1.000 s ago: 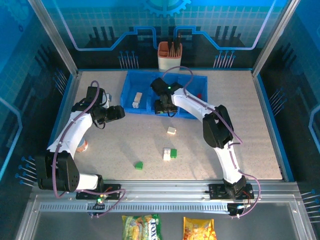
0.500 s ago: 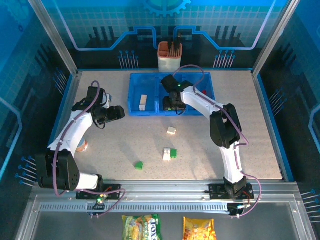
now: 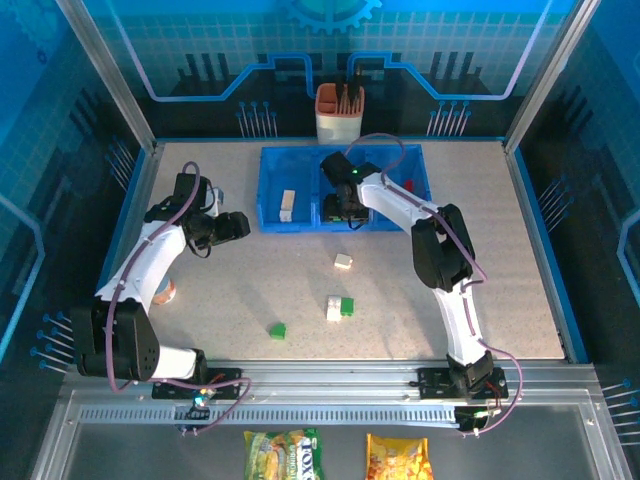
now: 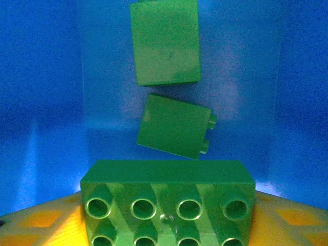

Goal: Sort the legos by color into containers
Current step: Place the lego in the container.

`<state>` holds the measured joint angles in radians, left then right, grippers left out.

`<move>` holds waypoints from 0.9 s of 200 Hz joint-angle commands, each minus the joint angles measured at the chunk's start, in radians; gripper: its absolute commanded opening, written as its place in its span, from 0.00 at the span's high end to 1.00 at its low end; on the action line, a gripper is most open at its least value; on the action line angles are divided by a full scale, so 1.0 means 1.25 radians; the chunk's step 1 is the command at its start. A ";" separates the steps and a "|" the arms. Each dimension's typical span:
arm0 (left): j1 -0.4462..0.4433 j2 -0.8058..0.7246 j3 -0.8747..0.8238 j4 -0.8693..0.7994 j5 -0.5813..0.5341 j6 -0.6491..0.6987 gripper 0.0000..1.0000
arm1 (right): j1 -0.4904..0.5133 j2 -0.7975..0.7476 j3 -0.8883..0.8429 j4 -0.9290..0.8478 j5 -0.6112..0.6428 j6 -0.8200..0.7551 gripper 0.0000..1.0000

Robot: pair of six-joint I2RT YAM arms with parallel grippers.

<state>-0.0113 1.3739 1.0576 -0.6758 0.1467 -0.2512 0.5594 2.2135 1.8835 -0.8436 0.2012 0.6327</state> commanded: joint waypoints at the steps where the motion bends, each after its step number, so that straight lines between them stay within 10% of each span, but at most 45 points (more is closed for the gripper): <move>1: 0.006 -0.002 -0.010 -0.008 -0.003 0.019 0.24 | -0.007 0.004 0.026 -0.001 -0.007 0.014 0.28; 180: 0.007 -0.012 -0.008 -0.005 0.015 0.019 0.24 | 0.075 -0.210 -0.171 0.003 0.046 0.065 0.27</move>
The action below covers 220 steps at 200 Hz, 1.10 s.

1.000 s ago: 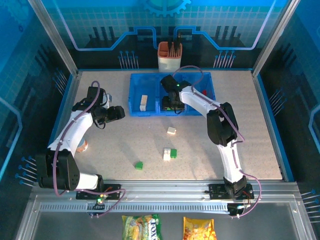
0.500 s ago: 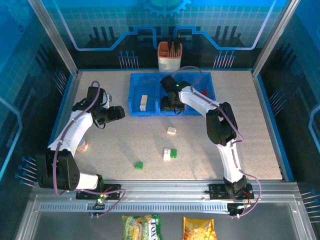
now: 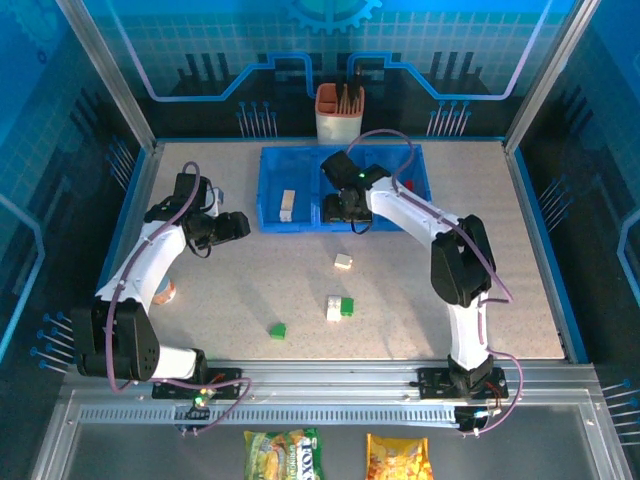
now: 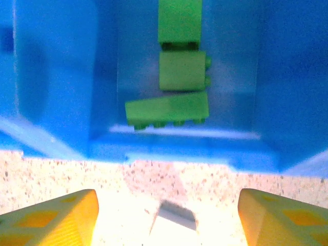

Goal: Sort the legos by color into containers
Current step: Place the lego in the container, then pick up the lego from the center of the table.

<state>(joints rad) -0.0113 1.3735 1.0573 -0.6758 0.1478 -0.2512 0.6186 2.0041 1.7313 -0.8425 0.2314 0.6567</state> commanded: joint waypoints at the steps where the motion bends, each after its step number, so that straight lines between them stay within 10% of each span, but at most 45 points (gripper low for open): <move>1: 0.007 -0.012 -0.007 -0.005 0.014 0.019 0.24 | 0.028 -0.043 -0.052 0.003 0.022 0.049 0.27; 220: 0.007 -0.013 -0.009 -0.006 0.015 0.025 0.24 | 0.123 0.044 -0.257 0.147 0.057 0.309 0.28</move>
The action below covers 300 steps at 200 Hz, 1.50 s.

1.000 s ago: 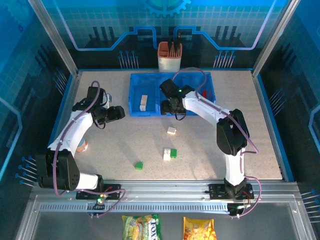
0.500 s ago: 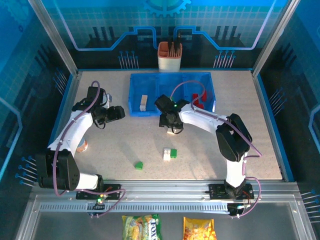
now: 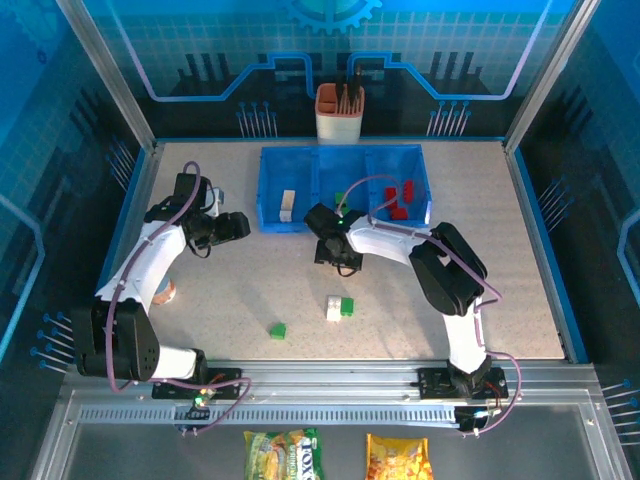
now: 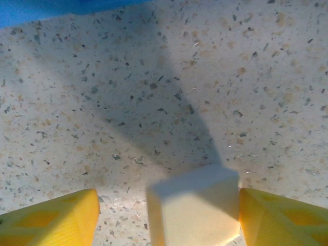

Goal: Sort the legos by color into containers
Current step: Pick up the lego from the center of the table.

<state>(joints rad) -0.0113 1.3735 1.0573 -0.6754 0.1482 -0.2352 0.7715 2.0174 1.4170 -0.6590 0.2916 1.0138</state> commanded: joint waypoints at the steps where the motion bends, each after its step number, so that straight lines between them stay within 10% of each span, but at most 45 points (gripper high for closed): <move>1: 0.007 -0.013 -0.009 -0.005 0.015 0.012 0.24 | 0.000 0.035 -0.006 0.001 0.009 0.023 0.28; 300: 0.007 -0.006 -0.008 -0.008 0.015 0.012 0.24 | 0.038 0.006 0.044 -0.068 -0.040 -0.152 0.52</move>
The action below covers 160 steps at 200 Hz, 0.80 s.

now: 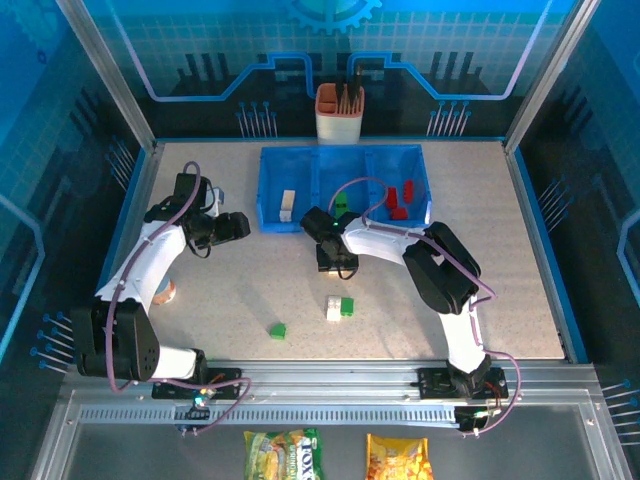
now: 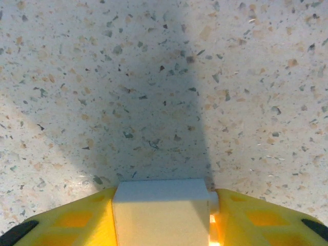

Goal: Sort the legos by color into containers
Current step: Pick up the lego from the center of the table.

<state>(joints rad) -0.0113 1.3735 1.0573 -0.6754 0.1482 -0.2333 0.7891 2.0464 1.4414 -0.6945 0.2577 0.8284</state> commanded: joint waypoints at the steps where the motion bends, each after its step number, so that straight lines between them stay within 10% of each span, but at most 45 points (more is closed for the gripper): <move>1: 0.007 -0.006 -0.008 -0.008 0.015 0.011 0.24 | 0.024 -0.017 0.026 -0.040 -0.012 -0.004 0.52; 160: 0.007 -0.020 -0.008 -0.008 0.015 0.010 0.24 | 0.063 0.120 0.402 -0.036 0.018 -0.072 0.51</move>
<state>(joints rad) -0.0113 1.3735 1.0573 -0.6754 0.1482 -0.2329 0.8566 2.1471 1.8843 -0.7452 0.2527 0.7574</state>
